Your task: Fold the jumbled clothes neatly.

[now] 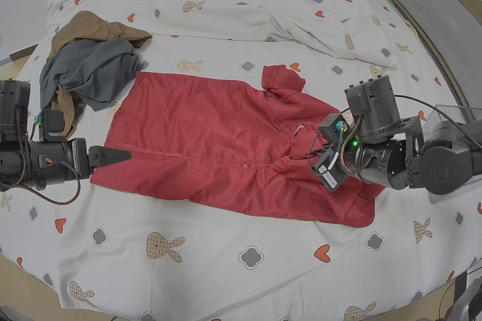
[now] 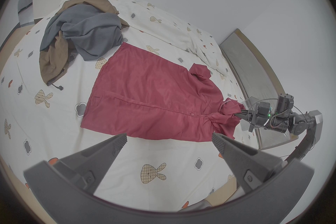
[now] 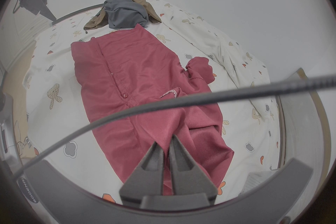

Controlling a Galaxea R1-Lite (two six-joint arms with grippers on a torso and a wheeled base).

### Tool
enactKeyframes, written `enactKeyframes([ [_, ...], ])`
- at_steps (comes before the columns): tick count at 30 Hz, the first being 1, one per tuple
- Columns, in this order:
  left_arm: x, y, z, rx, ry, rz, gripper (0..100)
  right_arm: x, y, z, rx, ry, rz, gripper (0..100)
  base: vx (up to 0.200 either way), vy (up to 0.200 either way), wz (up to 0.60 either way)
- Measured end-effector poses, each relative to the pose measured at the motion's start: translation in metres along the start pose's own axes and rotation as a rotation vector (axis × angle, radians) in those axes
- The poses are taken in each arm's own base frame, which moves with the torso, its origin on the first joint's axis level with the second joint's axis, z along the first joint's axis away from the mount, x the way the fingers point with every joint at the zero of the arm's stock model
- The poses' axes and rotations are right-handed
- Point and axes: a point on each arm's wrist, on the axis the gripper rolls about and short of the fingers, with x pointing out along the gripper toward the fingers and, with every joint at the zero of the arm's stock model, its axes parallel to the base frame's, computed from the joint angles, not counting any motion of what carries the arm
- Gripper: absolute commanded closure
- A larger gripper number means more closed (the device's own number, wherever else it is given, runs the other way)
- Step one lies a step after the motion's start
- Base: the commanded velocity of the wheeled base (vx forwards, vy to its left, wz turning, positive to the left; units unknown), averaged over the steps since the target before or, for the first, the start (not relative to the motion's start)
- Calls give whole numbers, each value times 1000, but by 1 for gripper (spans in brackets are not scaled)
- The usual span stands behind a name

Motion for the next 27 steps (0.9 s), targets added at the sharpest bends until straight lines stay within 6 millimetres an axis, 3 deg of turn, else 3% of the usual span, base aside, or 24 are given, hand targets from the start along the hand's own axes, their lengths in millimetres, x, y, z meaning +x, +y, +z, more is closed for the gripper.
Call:
enactKeyframes([
  [1,0,0,0,0,0,0,0,-1,2,-1,-3,1,2,0,0,0,0],
  [6,0,0,0,0,0,0,0,-12,27,-10,-37,24,35,0,0,0,0],
  [11,0,0,0,0,1,0,0,-38,56,-12,-65,-16,115,0,0,0,0],
  [16,0,0,0,0,1,0,0,-60,64,-12,11,-50,161,0,0,0,0],
  [21,0,0,0,0,1,0,0,-54,45,-13,79,-45,144,0,0,0,0],
  [27,0,0,0,0,1,0,0,-15,-11,-24,267,5,153,0,0,0,0],
])
